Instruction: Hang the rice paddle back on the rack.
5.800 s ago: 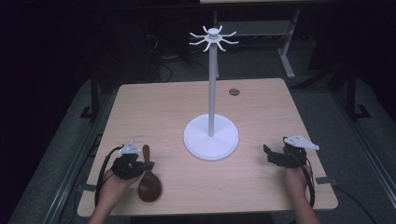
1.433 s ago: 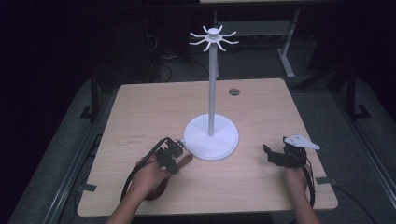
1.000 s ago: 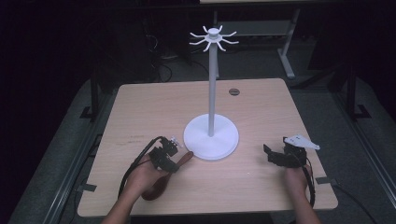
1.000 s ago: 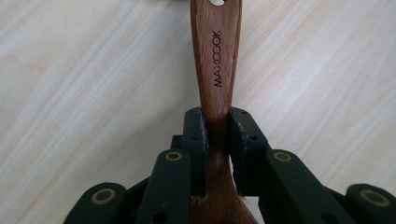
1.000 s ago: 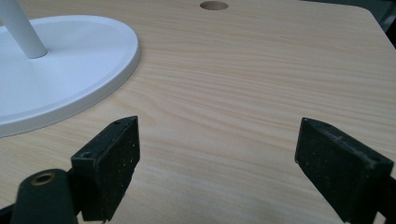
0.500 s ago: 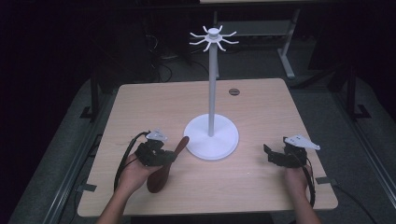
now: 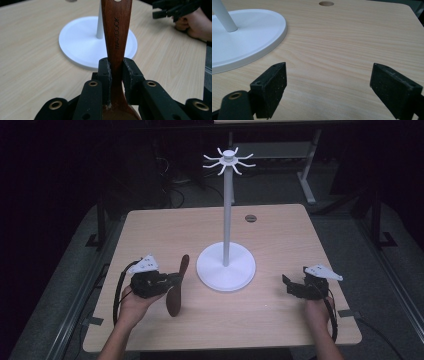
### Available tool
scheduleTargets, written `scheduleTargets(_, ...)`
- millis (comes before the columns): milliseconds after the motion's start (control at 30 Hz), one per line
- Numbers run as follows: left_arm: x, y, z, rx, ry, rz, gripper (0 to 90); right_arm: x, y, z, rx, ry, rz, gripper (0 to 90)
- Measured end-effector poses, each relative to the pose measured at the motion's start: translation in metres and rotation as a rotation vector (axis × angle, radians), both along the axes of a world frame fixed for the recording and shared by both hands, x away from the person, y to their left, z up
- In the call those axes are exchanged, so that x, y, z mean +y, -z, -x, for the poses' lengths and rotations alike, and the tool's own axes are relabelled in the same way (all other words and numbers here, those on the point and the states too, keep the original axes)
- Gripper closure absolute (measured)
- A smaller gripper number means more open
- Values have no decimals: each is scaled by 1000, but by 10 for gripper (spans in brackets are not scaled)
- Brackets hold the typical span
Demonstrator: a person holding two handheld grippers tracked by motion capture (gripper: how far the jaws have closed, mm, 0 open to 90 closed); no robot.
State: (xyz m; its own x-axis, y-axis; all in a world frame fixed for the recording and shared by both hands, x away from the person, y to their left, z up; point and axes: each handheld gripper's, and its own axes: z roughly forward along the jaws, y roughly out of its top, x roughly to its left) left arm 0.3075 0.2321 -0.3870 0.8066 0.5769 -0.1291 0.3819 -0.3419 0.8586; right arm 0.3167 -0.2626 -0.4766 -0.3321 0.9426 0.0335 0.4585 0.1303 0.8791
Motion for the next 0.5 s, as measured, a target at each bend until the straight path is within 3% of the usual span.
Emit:
scheduleTargets(167,6,-4,3,-39,-8,59,773,0,0,0,0,0,0,136)
scheduleTargets(500,10,-8,4,-75,-15,101,774,0,0,0,0,-1,4,136)
